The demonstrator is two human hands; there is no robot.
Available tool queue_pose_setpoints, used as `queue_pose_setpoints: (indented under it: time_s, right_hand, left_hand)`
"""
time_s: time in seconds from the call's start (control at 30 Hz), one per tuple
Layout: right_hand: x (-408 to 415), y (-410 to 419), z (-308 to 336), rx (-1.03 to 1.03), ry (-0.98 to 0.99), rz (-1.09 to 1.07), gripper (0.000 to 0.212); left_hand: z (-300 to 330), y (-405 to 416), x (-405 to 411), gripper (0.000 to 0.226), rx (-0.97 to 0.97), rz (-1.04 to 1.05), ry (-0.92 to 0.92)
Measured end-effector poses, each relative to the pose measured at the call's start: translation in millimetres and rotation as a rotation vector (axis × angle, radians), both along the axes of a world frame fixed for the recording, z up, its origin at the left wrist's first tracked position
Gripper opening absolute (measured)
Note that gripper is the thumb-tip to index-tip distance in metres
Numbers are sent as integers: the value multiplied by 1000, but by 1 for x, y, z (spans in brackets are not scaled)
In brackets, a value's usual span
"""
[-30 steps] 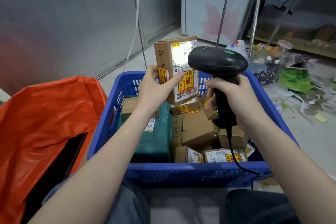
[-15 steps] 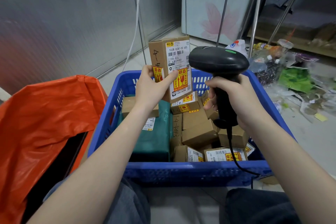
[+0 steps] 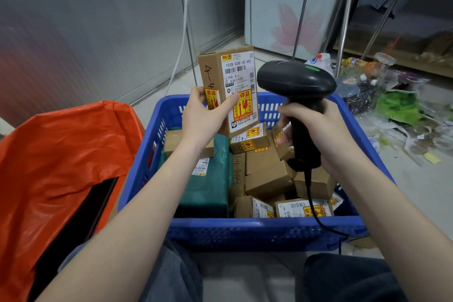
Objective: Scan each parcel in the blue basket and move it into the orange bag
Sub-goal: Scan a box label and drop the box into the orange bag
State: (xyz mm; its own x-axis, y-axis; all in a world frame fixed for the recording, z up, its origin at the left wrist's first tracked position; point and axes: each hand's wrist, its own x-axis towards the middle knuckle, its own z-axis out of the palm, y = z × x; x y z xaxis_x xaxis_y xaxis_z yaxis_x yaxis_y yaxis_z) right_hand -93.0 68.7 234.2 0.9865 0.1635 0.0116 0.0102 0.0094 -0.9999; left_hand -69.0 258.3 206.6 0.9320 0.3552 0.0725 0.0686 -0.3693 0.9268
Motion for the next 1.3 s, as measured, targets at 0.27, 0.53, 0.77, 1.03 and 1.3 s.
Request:
queue_pose_setpoints:
  time_s: [0.27, 0.53, 0.77, 1.03, 1.3]
  right_hand:
    - [6, 18, -1, -19, 2, -78, 23]
    - [9, 65, 4, 5, 16, -75, 15]
    - [14, 143, -2, -13, 50, 81, 28]
    - [19, 231, -44, -143, 114, 181, 19]
    - [29, 283, -96, -255, 202, 256, 23]
  left_hand:
    - [10, -1, -6, 66, -1, 9, -64]
    - [31, 49, -14, 52, 17, 21, -120]
    - [29, 138, -36, 52, 113, 192, -139]
    - [-34, 249, -60, 72, 142, 429, 46]
    - [-129, 288, -68, 65, 57, 402, 359]
